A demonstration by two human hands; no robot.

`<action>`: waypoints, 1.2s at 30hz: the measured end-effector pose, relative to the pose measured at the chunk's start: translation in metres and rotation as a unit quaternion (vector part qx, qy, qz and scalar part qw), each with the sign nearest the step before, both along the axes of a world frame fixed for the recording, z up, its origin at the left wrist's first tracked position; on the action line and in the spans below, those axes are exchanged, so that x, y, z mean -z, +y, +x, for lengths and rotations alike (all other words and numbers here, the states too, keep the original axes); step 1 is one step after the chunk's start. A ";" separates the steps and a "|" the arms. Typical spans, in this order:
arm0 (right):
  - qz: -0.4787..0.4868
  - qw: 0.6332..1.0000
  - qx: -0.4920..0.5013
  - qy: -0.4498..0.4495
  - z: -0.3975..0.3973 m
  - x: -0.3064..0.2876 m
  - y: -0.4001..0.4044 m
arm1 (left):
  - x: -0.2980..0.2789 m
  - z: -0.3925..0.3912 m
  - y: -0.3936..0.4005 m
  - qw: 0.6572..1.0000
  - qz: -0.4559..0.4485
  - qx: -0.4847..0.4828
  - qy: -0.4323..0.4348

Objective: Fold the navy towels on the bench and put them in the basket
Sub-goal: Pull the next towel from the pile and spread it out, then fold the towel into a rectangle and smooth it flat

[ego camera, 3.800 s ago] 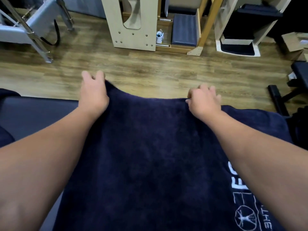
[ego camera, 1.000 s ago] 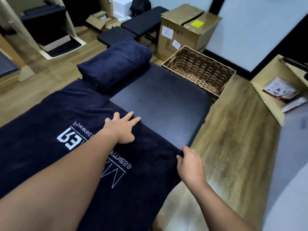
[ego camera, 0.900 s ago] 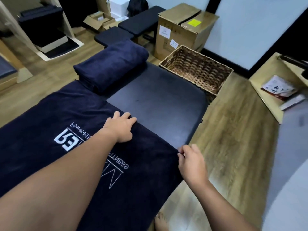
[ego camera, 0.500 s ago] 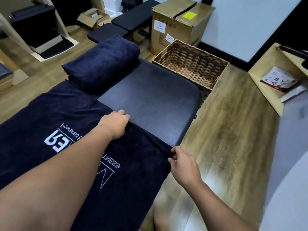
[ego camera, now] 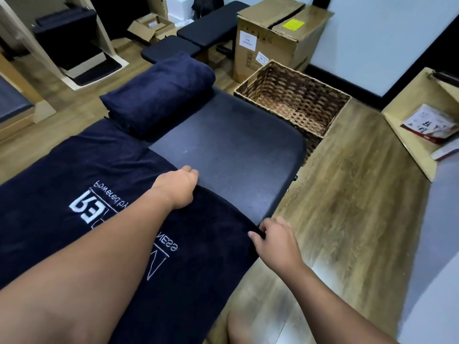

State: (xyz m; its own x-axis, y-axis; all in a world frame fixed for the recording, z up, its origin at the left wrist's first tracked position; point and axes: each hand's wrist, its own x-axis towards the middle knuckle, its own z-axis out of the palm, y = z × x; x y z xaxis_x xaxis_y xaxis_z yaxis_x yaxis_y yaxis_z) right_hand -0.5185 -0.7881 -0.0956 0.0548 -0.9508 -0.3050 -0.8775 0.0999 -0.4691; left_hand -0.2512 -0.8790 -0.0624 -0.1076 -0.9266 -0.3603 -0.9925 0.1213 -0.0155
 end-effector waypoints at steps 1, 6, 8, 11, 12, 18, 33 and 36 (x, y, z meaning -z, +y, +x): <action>-0.003 1.000 -0.013 0.007 0.002 -0.002 -0.002 | -0.002 0.002 0.000 1.000 0.008 -0.006 -0.002; 0.006 0.996 -0.089 0.023 0.013 -0.012 -0.006 | -0.012 0.028 0.002 0.995 0.002 -0.018 -0.100; 0.019 0.992 -0.125 0.026 0.019 -0.015 -0.004 | -0.015 0.043 0.005 0.992 -0.009 -0.036 -0.117; 0.009 0.985 -0.171 0.035 0.025 -0.018 -0.003 | -0.020 0.061 0.015 0.989 -0.024 -0.057 -0.131; 0.009 0.983 -0.177 0.038 0.027 -0.021 -0.003 | -0.022 0.066 0.020 0.988 -0.030 -0.065 -0.138; 0.026 0.956 -0.291 0.015 0.053 -0.035 0.010 | -0.032 0.091 0.056 0.979 -0.047 -0.113 -0.163; 0.193 0.824 -0.531 -0.041 0.177 -0.075 0.131 | -0.025 0.177 0.239 0.934 -0.033 -0.354 -0.033; 0.232 0.793 -0.563 -0.036 0.203 -0.076 0.168 | -0.025 0.195 0.287 0.925 -0.043 -0.377 -0.023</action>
